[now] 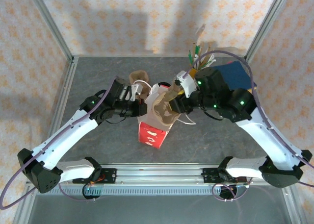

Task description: Pack the takeout coffee

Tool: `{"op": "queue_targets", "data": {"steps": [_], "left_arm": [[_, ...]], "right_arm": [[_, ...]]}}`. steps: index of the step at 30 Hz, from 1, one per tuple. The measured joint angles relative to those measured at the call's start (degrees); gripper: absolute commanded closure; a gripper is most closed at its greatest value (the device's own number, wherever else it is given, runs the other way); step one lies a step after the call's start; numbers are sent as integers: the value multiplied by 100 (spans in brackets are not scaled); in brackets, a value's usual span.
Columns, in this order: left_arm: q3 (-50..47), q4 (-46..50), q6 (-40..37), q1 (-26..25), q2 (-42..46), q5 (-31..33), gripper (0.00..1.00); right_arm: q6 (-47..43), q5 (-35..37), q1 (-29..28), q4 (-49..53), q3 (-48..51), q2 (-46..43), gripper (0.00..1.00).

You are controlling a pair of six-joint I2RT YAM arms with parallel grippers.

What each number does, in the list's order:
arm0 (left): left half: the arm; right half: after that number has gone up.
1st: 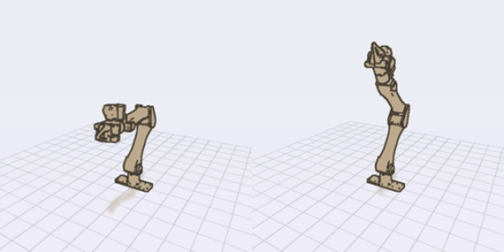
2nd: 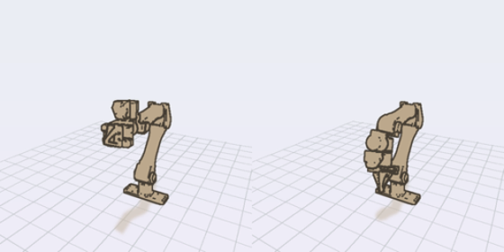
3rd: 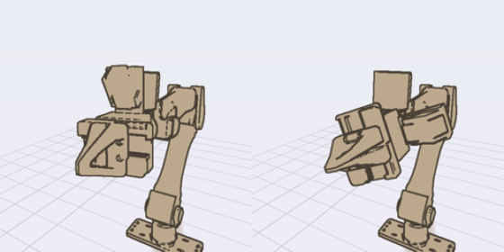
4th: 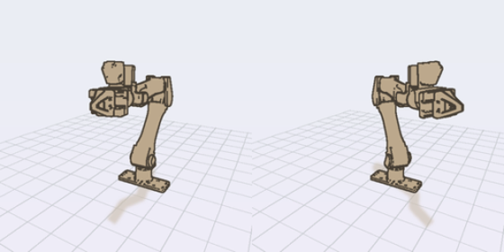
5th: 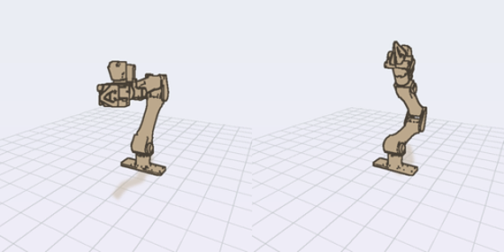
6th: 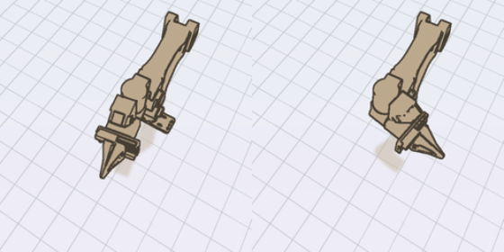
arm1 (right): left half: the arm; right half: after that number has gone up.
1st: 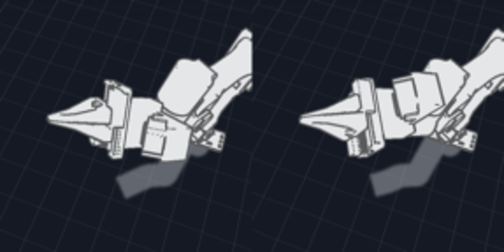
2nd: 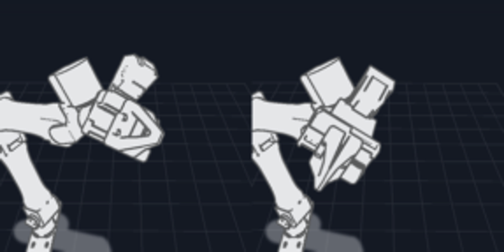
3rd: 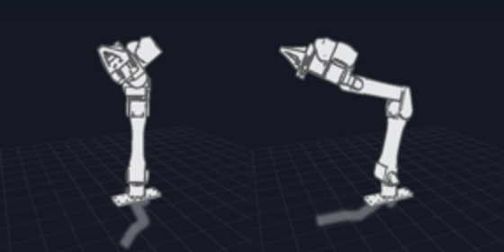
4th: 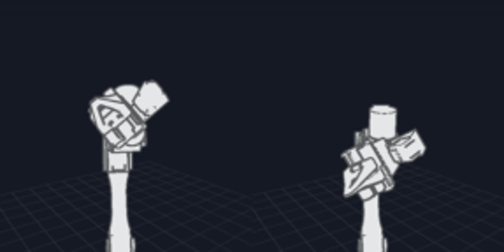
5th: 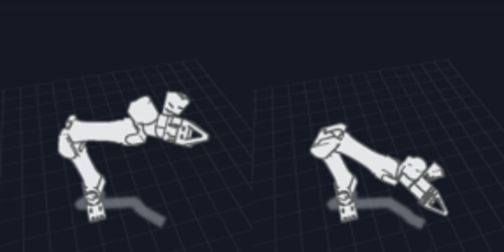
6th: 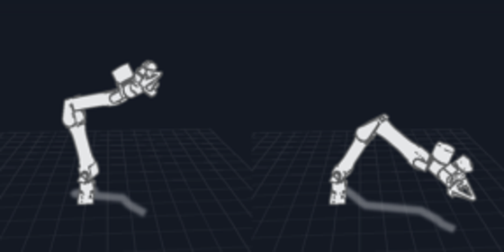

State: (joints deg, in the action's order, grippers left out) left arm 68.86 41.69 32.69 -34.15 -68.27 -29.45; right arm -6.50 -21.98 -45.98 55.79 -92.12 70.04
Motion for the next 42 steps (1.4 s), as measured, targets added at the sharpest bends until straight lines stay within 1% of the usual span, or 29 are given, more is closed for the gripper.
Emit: {"op": "queue_targets", "data": {"steps": [5,8,18,23,30,38,42], "left_arm": [[-59,-247,-168,46,4,-313,100],[-129,-330,-282,133,4,-503,100],[-197,-339,-625,470,0,-896,100],[-197,-339,-754,507,-13,-999,100],[-195,-313,-905,507,-101,-1080,100],[-195,-227,-1043,507,-208,-1121,100],[-192,-210,-1121,509,-216,-1172,100]], "right_arm": [[-125,-197,0,2,-35,466,59],[-240,-212,0,39,-37,597,58],[-422,-503,0,81,-55,811,58],[-472,-634,0,35,162,800,58],[-472,-535,0,42,264,966,58],[-498,-236,0,39,280,1038,57],[-514,-61,0,37,459,1040,57]]}}
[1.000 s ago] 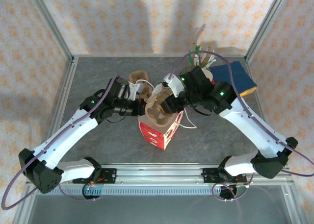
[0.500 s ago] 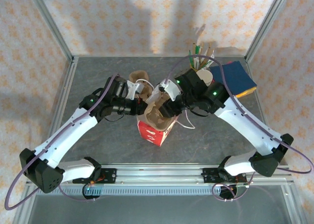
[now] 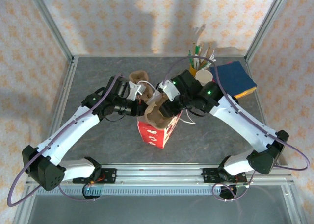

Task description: Pack the takeout coffee

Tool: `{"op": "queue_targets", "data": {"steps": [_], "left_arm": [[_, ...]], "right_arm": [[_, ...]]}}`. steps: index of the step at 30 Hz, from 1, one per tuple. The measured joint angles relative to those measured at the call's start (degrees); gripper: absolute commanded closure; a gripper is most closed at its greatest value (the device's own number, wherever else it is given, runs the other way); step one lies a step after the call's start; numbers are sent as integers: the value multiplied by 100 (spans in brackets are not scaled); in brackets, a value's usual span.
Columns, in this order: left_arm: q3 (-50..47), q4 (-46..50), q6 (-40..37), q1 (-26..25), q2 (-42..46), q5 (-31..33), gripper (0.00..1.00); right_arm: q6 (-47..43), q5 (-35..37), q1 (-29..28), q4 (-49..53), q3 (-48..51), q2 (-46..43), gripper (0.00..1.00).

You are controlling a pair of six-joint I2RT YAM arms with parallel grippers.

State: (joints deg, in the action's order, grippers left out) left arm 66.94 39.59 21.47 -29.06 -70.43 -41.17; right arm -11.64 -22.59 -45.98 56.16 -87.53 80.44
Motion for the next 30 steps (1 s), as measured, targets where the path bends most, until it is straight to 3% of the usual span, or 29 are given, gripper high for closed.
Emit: {"op": "queue_targets", "data": {"steps": [30], "left_arm": [[94,188,-365,109,-22,-105,100]], "right_arm": [[2,188,-50,-365,573,254,57]]}}
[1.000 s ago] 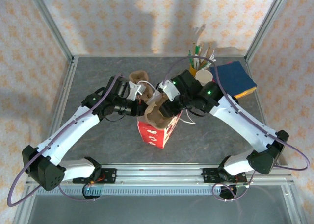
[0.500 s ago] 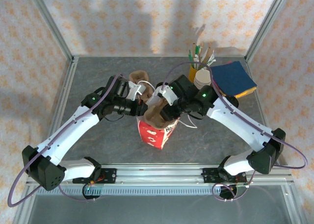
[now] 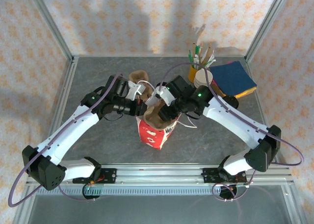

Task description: Pack the takeout coffee

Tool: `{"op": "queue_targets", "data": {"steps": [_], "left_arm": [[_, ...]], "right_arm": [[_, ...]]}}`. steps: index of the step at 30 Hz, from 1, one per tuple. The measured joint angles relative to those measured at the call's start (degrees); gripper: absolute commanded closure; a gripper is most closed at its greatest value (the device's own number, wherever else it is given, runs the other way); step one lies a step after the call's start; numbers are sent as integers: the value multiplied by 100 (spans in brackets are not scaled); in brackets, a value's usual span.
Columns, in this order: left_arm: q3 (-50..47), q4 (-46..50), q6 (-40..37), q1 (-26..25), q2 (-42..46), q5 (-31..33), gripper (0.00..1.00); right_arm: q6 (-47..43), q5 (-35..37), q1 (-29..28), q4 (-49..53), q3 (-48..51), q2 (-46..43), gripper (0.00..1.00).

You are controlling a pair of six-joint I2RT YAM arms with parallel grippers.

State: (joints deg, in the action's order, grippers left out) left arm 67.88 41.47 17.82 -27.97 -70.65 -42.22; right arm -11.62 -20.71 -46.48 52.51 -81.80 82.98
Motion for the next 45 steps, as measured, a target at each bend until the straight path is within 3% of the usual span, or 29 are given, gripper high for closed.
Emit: {"op": "queue_targets", "data": {"steps": [31,45], "left_arm": [[216,310,-310,76,-138,22,100],[223,286,-337,76,-140,20,100]], "right_arm": [[-24,444,-74,-289,282,92,57],[-92,640,-72,17,-109,-59,57]]}}
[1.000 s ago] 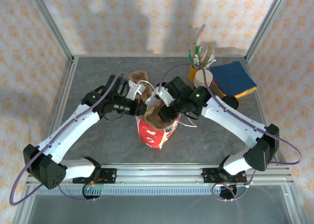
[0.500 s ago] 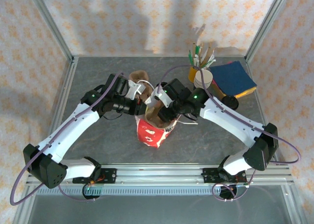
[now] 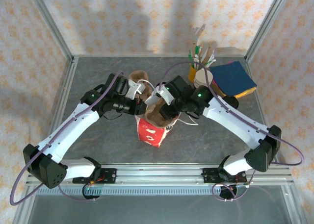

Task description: Pack the takeout coffee

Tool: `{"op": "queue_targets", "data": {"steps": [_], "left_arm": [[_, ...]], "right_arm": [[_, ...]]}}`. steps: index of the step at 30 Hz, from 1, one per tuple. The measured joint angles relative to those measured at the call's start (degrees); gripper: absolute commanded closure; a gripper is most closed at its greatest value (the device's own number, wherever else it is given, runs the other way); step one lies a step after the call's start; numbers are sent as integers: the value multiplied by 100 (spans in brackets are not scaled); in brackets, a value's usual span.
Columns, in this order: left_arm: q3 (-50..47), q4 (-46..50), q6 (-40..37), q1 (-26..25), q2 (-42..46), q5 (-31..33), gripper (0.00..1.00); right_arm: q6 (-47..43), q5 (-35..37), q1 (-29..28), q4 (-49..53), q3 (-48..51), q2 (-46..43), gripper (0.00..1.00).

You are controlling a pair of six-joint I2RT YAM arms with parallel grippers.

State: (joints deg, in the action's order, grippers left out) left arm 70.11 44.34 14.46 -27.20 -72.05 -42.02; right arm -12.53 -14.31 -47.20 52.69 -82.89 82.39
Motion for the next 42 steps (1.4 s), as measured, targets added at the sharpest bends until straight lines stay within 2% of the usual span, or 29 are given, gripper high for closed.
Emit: {"op": "queue_targets", "data": {"steps": [10,26,29,30,42], "left_arm": [[0,4,-4,0,0,-9,100],[0,-13,-107,0,-46,-103,100],[22,-24,-107,24,-96,-81,75],[35,-4,-87,26,-103,-61,71],[229,15,245,337,87,315,67]], "right_arm": [[-90,170,11,-13,-101,-330,57],[-166,472,9,-157,-103,-111,57],[-166,455,9,-157,-101,55,57],[-166,459,9,-157,-96,90,57],[-168,472,37,-173,79,59,57]]}}
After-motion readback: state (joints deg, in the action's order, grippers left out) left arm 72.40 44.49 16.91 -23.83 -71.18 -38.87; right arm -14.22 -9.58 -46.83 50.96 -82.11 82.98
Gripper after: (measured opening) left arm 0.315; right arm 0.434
